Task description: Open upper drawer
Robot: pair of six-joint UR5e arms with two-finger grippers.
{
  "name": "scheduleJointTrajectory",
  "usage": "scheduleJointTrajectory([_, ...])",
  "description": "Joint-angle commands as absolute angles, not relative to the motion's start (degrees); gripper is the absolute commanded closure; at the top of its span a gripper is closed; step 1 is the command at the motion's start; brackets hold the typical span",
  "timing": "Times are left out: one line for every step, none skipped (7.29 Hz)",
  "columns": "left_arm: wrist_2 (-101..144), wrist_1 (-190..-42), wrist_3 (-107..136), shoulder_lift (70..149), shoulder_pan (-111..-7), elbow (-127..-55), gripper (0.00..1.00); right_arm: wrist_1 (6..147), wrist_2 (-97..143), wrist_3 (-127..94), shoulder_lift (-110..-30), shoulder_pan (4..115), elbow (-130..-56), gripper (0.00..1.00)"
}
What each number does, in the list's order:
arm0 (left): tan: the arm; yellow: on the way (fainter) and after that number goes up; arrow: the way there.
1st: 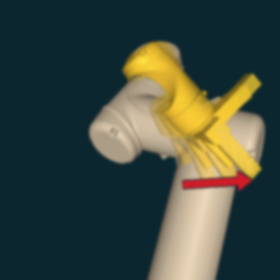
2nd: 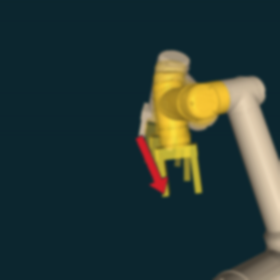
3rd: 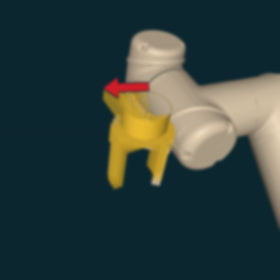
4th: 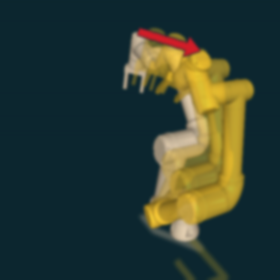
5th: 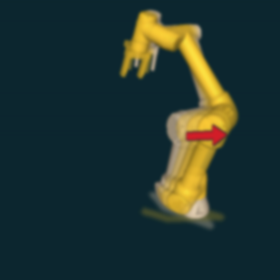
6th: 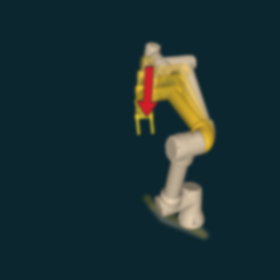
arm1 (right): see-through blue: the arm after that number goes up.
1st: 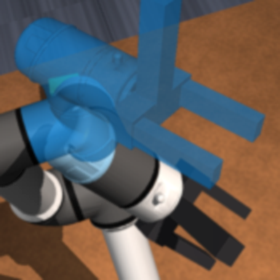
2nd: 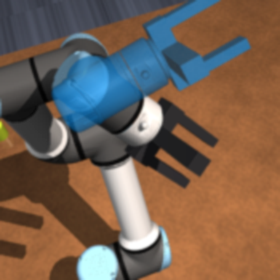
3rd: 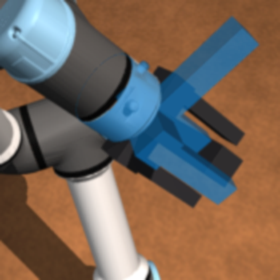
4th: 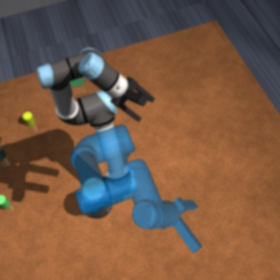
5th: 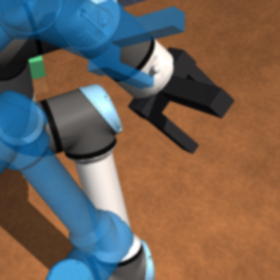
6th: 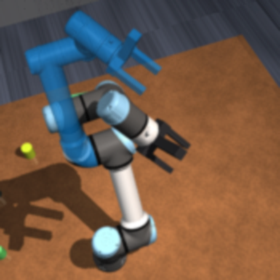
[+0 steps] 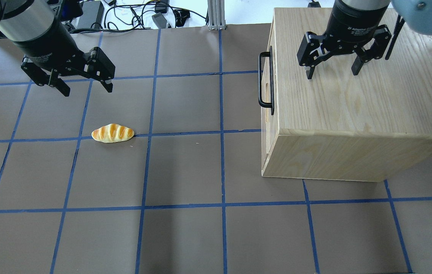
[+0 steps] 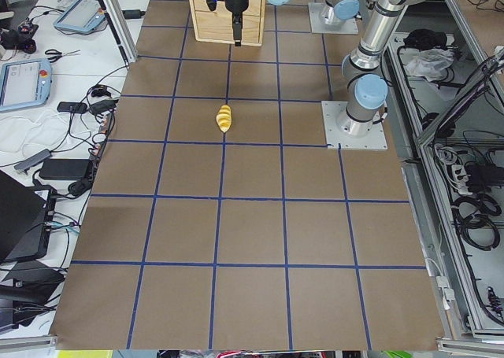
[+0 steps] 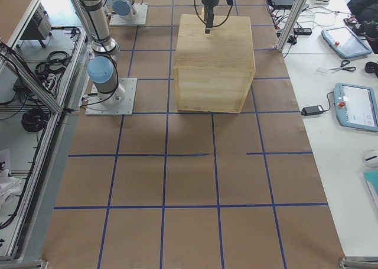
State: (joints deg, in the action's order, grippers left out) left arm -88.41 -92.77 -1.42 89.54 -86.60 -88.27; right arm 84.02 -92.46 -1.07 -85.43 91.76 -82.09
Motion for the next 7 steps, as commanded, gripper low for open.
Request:
scheduleJointTrajectory([-88.4, -92.6, -1.4, 89.5, -86.6, -88.5, 0.00, 84.0, -92.5, -1.1, -85.4, 91.8, -82.2, 0.00])
scheduleJointTrajectory([-88.2, -92.6, -1.5, 89.5, -86.4, -88.4, 0.00, 84.0, -92.5, -1.1, -85.4, 91.8, -82.1, 0.00])
scheduleJointTrajectory([-88.1, -92.7, -1.5, 89.5, -86.4, -88.3, 0.00, 84.0, -92.5, -1.1, -85.4, 91.8, -82.1, 0.00])
scheduleJointTrajectory([-88.0, -92.7, -1.5, 89.5, -86.5, -88.2, 0.00, 84.0, -92.5, -1.1, -85.4, 91.8, -82.2, 0.00])
scheduleJointTrajectory([-88.2, -92.8, -1.3, 89.3, -86.6, -88.2, 0.00, 84.0, -92.5, -1.1, -85.4, 91.8, -82.1, 0.00])
scheduleJointTrajectory([-88.2, -92.8, -1.1, 89.1, -86.7, -88.3, 0.00, 84.0, -92.5, -1.1, -85.4, 91.8, -82.2, 0.00])
scheduleJointTrajectory([-87.8, -92.7, -1.0, 89.4, -86.6, -88.4, 0.00, 84.0, -92.5, -1.1, -85.4, 91.8, -82.1, 0.00])
